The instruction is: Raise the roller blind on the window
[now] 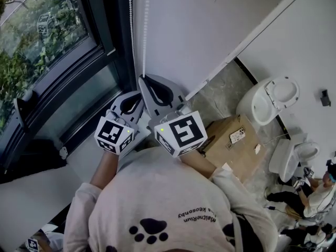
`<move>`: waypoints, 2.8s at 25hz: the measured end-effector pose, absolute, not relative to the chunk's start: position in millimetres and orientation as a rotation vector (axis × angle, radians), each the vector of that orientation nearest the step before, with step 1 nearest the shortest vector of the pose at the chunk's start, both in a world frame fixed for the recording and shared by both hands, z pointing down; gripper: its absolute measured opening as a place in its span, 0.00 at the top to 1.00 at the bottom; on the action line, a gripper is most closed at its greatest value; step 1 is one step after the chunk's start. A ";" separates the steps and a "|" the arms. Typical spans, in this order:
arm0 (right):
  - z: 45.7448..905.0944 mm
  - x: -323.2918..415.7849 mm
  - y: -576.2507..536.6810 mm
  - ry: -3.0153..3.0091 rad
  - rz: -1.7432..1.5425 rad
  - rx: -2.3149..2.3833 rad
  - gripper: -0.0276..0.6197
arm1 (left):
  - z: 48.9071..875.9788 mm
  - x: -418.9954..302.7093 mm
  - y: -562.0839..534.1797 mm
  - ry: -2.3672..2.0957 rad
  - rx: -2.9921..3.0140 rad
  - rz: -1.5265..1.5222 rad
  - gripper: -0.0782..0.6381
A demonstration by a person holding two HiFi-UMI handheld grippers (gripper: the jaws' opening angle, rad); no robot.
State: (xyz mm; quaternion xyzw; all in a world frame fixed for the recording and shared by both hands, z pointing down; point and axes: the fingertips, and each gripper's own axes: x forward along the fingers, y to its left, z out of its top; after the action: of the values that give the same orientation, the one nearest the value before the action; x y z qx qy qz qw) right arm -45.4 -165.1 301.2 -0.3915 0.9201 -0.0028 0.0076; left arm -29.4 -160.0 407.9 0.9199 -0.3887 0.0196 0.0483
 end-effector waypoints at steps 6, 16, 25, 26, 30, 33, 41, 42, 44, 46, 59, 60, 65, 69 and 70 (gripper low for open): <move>336.6 -44.6 -164.9 2.927 -0.056 -1.260 0.94 | 442.5 -31.0 -157.0 -1.167 2.764 0.120 0.88; 381.2 -46.8 -162.9 2.975 -0.059 -1.291 0.94 | 486.4 -31.8 -154.3 -1.195 2.752 0.205 0.88; 411.5 -44.8 -163.5 3.000 -0.056 -1.305 0.94 | 515.6 -29.2 -151.1 -1.162 2.699 0.153 0.88; 413.9 -44.3 -163.4 3.002 -0.055 -1.307 0.94 | 517.9 -29.6 -150.5 -1.161 2.699 0.157 0.88; 415.4 -43.1 -163.9 2.994 -0.021 -1.312 0.94 | 518.9 -33.2 -150.3 -1.165 2.709 0.181 0.88; 414.2 -42.1 -164.4 2.989 -0.015 -1.308 0.94 | 511.3 -39.3 -147.9 -1.186 2.721 0.199 0.88; 412.9 -45.4 -164.1 2.976 -0.019 -1.294 0.94 | 450.8 -47.8 -135.2 -1.297 2.725 0.033 0.78; 412.6 -46.1 -163.9 2.976 -0.014 -1.293 0.94 | 445.2 -48.4 -134.3 -1.318 2.720 0.038 0.78; 411.8 -46.2 -163.5 2.973 -0.004 -1.296 0.94 | 437.9 -49.3 -133.5 -1.366 2.712 0.079 0.83; 411.2 -44.3 -164.1 2.966 -0.001 -1.307 0.94 | 435.3 -49.7 -131.8 -1.392 2.713 0.120 0.88; 401.6 -29.1 -160.4 2.904 0.082 -1.435 0.90 | 407.2 -54.1 -118.8 -1.431 2.687 0.076 0.88; 399.5 -28.0 -158.6 2.897 0.091 -1.443 0.85 | 406.0 -54.9 -119.1 -1.439 2.686 0.068 0.88; 387.7 -23.0 -147.2 2.871 0.101 -1.462 0.83 | 390.6 -59.1 -120.0 -1.498 2.686 0.010 0.88; 381.0 -16.3 -140.1 2.860 0.058 -1.472 0.92 | 374.5 -63.1 -118.9 -1.548 2.689 -0.034 0.88; 378.3 -15.5 -138.8 2.857 0.049 -1.470 0.93 | 370.2 -63.9 -118.4 -1.562 2.690 -0.044 0.88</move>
State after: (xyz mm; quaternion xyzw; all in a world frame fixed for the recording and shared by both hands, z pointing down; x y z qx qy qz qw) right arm -15.5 -138.8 378.3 -0.4573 0.8885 0.0153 -0.0358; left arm -63.9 -118.4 370.2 0.8646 -0.5020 -0.0143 0.0156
